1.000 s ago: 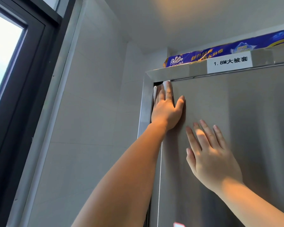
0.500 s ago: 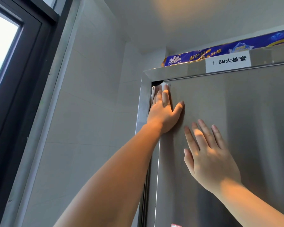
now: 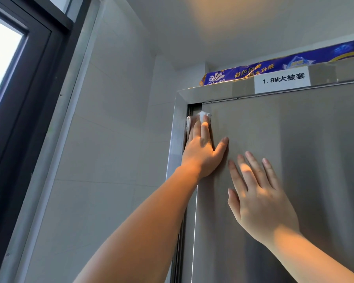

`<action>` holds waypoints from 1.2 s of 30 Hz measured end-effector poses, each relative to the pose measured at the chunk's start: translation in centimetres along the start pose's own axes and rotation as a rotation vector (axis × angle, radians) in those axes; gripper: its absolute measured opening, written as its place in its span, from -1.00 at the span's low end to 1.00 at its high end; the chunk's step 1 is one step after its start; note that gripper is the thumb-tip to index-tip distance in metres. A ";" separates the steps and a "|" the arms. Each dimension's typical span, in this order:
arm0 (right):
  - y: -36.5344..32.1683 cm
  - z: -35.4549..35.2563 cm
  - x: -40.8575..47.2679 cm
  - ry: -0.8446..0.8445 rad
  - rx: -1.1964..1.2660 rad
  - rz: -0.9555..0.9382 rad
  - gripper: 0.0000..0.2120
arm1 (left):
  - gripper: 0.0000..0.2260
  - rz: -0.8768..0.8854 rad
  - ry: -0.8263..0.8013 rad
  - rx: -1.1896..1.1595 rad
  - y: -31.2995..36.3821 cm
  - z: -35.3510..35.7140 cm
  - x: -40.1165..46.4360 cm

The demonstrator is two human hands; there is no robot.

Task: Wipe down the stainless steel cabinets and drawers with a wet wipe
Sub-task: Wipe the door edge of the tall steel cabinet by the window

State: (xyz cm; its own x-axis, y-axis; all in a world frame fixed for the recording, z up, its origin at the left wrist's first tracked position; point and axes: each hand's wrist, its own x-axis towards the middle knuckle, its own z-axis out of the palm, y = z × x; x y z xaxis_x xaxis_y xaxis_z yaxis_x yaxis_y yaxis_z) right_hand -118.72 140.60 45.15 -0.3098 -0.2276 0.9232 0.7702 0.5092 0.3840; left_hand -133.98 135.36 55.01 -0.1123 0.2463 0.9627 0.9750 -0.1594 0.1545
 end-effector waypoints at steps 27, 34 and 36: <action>-0.7 -2.3 -4.2 -0.137 0.127 0.048 -0.44 | -0.26 -0.077 -0.107 0.022 -0.8 1.7 -12.6; -3.5 -2.4 -11.4 -0.191 0.099 0.086 -0.42 | -0.23 -0.129 -0.161 -0.012 -0.8 2.1 -17.1; -3.4 -1.9 -12.0 -0.224 0.061 0.088 -0.43 | -0.23 -0.139 -0.160 -0.027 -0.8 2.2 -18.3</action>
State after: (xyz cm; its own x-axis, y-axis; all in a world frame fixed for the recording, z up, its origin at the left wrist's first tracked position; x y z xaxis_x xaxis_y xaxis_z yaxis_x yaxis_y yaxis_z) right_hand -116.52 140.00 32.78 -0.3637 0.0064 0.9315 0.7671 0.5693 0.2956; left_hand -132.25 133.08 36.77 -0.2109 0.4164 0.8844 0.9466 -0.1387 0.2910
